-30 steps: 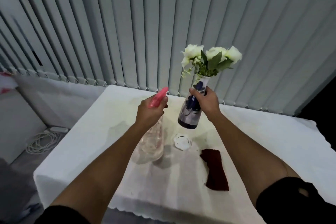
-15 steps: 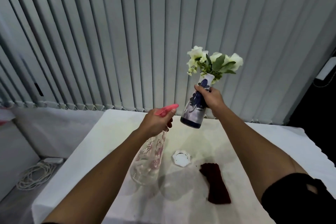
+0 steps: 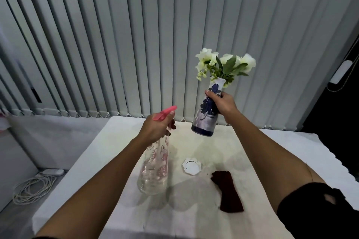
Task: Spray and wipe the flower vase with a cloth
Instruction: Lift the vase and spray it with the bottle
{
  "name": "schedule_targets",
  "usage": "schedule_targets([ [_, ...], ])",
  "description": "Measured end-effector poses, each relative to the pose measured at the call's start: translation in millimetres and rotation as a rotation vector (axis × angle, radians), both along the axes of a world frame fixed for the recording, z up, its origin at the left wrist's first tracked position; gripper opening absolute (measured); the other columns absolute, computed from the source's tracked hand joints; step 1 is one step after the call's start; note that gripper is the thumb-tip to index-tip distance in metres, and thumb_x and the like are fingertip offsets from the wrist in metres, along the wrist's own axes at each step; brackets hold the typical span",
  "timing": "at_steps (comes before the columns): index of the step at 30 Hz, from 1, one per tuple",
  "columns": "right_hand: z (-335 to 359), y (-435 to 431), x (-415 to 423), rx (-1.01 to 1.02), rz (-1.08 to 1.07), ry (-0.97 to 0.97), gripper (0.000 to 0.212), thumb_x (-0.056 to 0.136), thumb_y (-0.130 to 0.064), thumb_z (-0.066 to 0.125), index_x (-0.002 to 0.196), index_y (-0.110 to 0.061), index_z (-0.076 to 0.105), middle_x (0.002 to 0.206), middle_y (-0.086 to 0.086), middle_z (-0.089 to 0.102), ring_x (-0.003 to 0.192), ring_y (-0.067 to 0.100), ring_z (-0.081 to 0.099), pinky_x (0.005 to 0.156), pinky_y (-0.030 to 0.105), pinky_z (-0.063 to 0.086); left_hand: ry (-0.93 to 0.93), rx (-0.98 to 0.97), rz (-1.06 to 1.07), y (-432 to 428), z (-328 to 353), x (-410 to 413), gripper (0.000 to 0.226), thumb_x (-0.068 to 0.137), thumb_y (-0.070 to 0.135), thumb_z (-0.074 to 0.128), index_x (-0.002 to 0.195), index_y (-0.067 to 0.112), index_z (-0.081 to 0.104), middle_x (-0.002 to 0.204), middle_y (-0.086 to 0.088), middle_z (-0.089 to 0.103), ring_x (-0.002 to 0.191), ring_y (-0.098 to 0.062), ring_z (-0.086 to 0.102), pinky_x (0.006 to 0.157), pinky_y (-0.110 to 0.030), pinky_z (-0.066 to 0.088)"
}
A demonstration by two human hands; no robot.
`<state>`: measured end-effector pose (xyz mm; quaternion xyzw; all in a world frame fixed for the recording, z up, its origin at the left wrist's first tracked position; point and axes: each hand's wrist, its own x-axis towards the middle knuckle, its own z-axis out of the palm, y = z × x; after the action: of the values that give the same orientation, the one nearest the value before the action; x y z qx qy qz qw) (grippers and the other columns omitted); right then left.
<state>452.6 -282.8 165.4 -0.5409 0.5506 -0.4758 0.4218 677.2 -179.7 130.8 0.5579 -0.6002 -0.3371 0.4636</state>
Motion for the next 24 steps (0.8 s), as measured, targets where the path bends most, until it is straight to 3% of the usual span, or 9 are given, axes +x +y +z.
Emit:
schedule_targets([
  [3, -6.4, 11.5, 9.8, -0.007, 0.026, 0.064, 0.038, 0.069, -0.053, 0.075, 0.089, -0.023, 0.063, 0.092, 0.003, 0.071, 0.091, 0.024, 0.068, 0.088, 0.042, 0.054, 0.017, -0.058, 0.001, 0.0, 11.6, -5.5, 0.037, 0.096, 0.044, 0.048, 0.131, 0.035, 0.056, 0.078, -0.005, 0.070, 0.067, -0.023, 0.070, 0.057, -0.025, 0.051],
  [7, -18.4, 20.6, 21.7, 0.005, 0.039, 0.112, 0.051, 0.059, -0.063, 0.073, 0.089, -0.022, 0.065, 0.090, 0.002, 0.072, 0.088, 0.023, 0.068, 0.087, 0.044, 0.055, -0.039, -0.082, -0.002, -3.6, 23.7, -17.9, 0.039, 0.093, 0.050, 0.049, 0.127, 0.034, 0.059, 0.077, -0.007, 0.070, 0.064, -0.023, 0.071, 0.061, -0.034, 0.056],
  [9, -23.8, 20.7, 24.7, 0.013, 0.054, 0.121, 0.055, 0.052, -0.067, 0.071, 0.085, -0.024, 0.065, 0.090, 0.001, 0.073, 0.086, 0.023, 0.069, 0.086, 0.046, 0.055, -0.068, -0.096, -0.060, -2.9, 29.8, -22.6, 0.038, 0.094, 0.049, 0.048, 0.131, 0.040, 0.053, 0.081, -0.009, 0.071, 0.064, -0.019, 0.071, 0.061, -0.030, 0.057],
  [13, -28.8, 20.4, 28.3, 0.016, 0.075, 0.137, 0.044, 0.063, -0.059, 0.074, 0.087, -0.024, 0.063, 0.092, 0.005, 0.072, 0.087, 0.024, 0.069, 0.087, 0.047, 0.056, -0.020, -0.087, -0.176, 3.7, 31.9, -30.0, 0.037, 0.097, 0.035, 0.049, 0.134, 0.032, 0.053, 0.085, -0.016, 0.069, 0.058, -0.003, 0.066, 0.053, -0.015, 0.049],
  [15, -27.5, 18.2, 26.5, 0.012, 0.072, 0.120, 0.044, 0.063, -0.058, 0.075, 0.087, -0.023, 0.064, 0.091, 0.005, 0.072, 0.087, 0.024, 0.069, 0.087, 0.047, 0.055, -0.010, -0.075, -0.183, 5.3, 26.0, -30.3, 0.036, 0.098, 0.033, 0.050, 0.133, 0.030, 0.055, 0.080, -0.018, 0.066, 0.056, -0.008, 0.065, 0.051, -0.015, 0.047],
  [18, -19.7, 12.2, 18.3, 0.014, 0.057, 0.076, 0.044, 0.065, -0.054, 0.077, 0.089, -0.021, 0.063, 0.094, 0.006, 0.072, 0.090, 0.025, 0.068, 0.089, 0.046, 0.055, -0.044, -0.022, -0.212, 5.5, 12.4, -25.9, 0.036, 0.097, 0.036, 0.050, 0.132, 0.031, 0.055, 0.073, -0.013, 0.064, 0.056, -0.018, 0.064, 0.050, -0.019, 0.046],
  [24, 0.0, 2.1, 1.9, 0.031, 0.030, -0.047, 0.056, 0.067, -0.051, 0.078, 0.106, -0.014, 0.063, 0.103, 0.008, 0.072, 0.095, 0.025, 0.069, 0.086, 0.041, 0.056, -0.027, 0.080, -0.292, 7.6, -4.4, -16.0, 0.031, 0.097, 0.036, 0.050, 0.127, 0.034, 0.060, 0.074, -0.004, 0.064, 0.055, -0.010, 0.062, 0.053, -0.021, 0.047],
])
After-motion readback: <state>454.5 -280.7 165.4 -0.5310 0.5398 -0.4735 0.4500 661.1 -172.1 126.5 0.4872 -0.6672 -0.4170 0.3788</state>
